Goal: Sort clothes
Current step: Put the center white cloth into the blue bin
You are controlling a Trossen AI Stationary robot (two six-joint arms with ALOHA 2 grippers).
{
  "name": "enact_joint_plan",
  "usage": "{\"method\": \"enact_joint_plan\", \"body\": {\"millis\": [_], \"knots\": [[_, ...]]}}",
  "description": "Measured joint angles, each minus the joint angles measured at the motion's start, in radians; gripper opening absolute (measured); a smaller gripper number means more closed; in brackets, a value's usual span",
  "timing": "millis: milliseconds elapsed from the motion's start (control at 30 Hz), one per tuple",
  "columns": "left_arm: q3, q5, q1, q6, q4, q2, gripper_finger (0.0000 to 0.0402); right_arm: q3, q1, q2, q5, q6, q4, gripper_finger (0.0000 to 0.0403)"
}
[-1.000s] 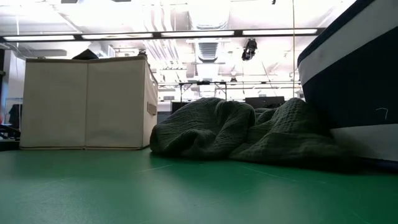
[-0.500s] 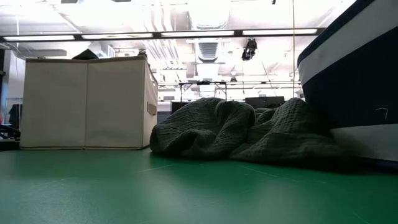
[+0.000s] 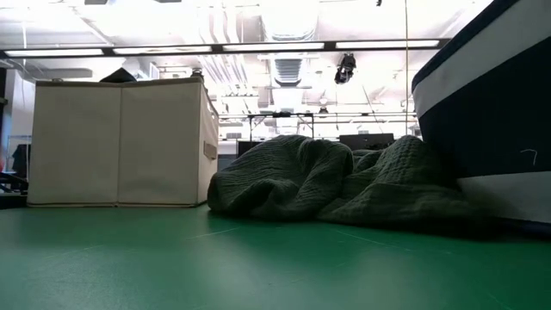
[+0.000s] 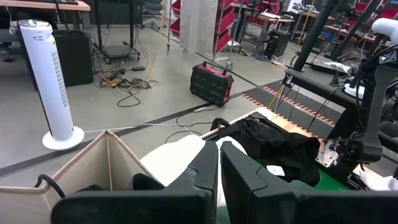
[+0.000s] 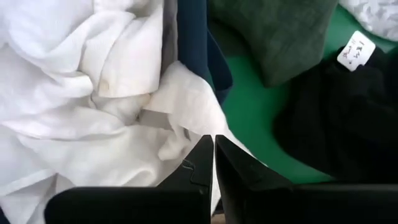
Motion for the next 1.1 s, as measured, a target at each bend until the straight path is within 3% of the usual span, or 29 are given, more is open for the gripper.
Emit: {"method": "enact_joint_plan", "body": {"millis": [267,433,700,867,1100], "knots": [[0.0,-0.001,0.0,0.003,0.0,0.006,0.0,-0.028,0.0,0.013,0.011,-0.064,-0.021,0.0027],[0.0,-0.001,0.0,0.004,0.0,0.009,0.0,-0.057,0.0,0.049,0.011,0.01,-0.118,0.0081],[0.0,-0.002,0.0,0.007,0.0,0.01,0.0,-0.08,0.0,0.06,0.042,-0.052,-0.109,0.017],[0.0,-0.002,0.0,0.021,0.0,0.01,0.0,-0.122,0.0,0.061,0.052,-0.035,-0.101,0.0174],[0.0,-0.002,0.003,0.023,0.0,0.01,0.0,-0.152,0.0,0.06,0.053,-0.025,-0.053,0.0147]]}}
